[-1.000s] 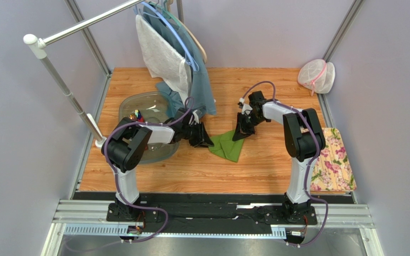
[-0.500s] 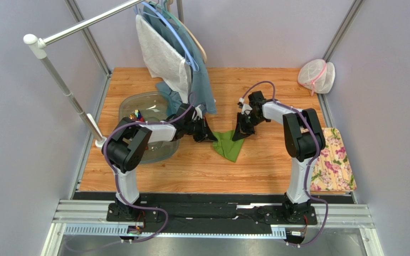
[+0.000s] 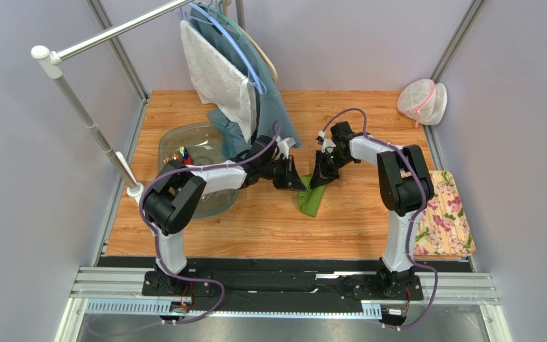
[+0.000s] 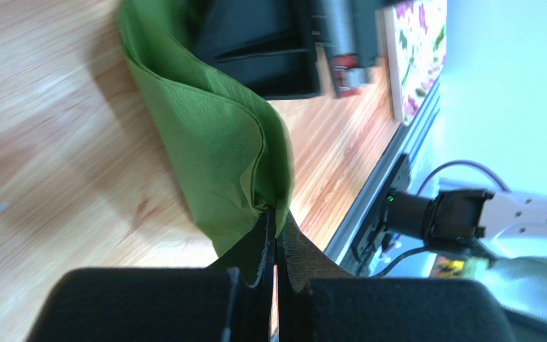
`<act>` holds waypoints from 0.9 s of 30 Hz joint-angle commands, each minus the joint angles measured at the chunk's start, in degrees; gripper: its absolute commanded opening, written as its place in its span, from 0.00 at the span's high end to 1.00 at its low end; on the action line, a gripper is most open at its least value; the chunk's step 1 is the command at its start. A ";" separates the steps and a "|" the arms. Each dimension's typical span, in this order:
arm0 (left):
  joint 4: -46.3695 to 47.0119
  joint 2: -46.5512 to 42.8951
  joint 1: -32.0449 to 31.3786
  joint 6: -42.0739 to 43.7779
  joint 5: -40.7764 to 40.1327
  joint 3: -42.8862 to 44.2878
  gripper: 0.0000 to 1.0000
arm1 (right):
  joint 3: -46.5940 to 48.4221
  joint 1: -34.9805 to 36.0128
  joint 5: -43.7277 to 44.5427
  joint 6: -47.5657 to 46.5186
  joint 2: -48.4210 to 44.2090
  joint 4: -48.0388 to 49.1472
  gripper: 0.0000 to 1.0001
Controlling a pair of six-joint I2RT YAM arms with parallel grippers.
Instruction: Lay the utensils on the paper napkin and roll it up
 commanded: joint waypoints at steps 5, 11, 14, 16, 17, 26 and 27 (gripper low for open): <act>-2.94 1.41 -4.87 6.92 -2.46 4.23 1.00 | -2.31 1.46 9.92 -2.58 3.13 3.02 1.00; -4.34 6.42 -6.01 7.62 -4.75 6.25 1.00 | -2.58 1.54 9.92 -2.32 3.22 3.11 1.00; -5.66 8.79 -6.19 8.15 -5.89 7.22 1.00 | -2.58 1.54 9.83 -2.14 3.05 3.11 1.00; -6.71 9.85 -6.19 8.32 -6.77 7.22 1.00 | -2.31 1.46 9.40 -1.97 2.78 2.76 1.00; -6.81 10.03 -6.19 8.32 -7.55 6.96 1.00 | -2.23 1.54 9.13 -1.88 2.61 2.32 1.00; -9.71 11.52 -4.17 7.62 -9.76 4.93 1.00 | 3.22 1.11 5.80 -2.06 -2.66 -1.63 0.91; -9.79 11.52 -4.17 7.88 -9.76 4.93 1.00 | 3.92 0.84 4.22 -1.79 -4.06 -1.81 0.90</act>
